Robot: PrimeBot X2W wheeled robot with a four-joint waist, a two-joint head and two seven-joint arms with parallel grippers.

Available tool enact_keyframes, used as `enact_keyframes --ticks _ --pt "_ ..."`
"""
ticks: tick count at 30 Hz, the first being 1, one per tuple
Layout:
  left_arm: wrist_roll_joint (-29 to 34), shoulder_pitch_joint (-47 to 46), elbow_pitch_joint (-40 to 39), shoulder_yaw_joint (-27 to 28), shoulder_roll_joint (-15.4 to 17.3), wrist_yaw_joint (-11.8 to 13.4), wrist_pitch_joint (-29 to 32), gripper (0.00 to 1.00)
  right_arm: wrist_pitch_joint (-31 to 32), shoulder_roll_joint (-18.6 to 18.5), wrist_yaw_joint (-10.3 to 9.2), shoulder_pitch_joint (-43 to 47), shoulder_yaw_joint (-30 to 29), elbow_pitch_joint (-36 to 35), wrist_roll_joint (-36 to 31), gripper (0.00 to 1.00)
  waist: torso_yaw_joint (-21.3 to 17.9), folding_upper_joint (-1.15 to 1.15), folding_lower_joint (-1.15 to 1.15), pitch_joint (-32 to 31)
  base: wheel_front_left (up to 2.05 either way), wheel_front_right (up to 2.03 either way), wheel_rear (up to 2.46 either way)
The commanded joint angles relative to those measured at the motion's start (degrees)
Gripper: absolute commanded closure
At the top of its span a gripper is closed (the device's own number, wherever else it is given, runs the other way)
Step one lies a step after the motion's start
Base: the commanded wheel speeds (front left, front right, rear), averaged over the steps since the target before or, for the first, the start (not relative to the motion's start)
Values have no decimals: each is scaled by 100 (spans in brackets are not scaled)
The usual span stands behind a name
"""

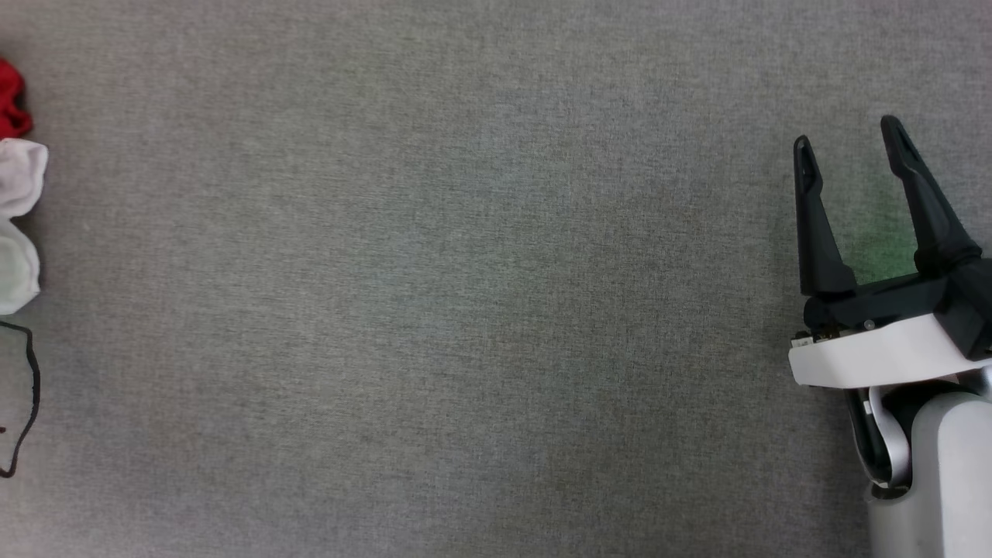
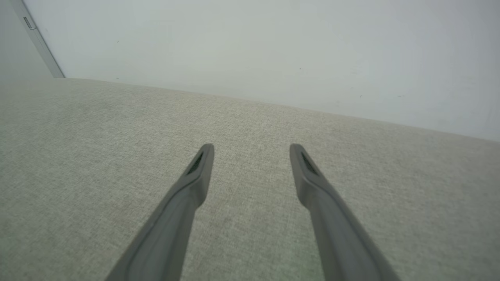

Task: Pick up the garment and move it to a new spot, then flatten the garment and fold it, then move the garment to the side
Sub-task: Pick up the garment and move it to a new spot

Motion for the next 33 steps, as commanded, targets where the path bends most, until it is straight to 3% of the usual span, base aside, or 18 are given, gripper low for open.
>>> enact_keyframes --ticks 1,6,7,8,9,10,17,33 --pt "-77 93 19 65 -30 74 -9 0 1 3 -3 -109 29 -111 -44 0 -77 0 -1 152 0 0 0" --pt "-130 197 113 44 -176 164 97 0 42 3 -4 -124 54 -296 -73 0 -99 0 -1 236 0 0 0" --pt "-172 221 148 38 -219 174 180 16 53 3 -4 -112 64 -342 -80 0 -99 0 -1 241 0 0 0" --pt "-191 231 168 34 -248 180 234 55 60 4 -4 -95 76 -386 -88 0 -100 0 -1 243 0 0 0" --pt "-211 236 175 35 -257 196 276 89 76 3 -4 -82 83 -427 -89 0 -102 0 -1 243 0 0 0" --pt "-261 239 200 49 -279 204 342 100 79 3 -4 -80 89 -463 -96 0 -106 0 -1 239 0 0 0" --pt "-215 266 73 31 -239 271 198 100 95 3 -4 -53 72 -558 -39 0 -101 0 -1 164 0 0 0" --pt "880 -212 -810 -423 256 352 -1881 100 -118 4 -4 310 44 -128 339 0 -63 0 -1 -1060 0 0 0"
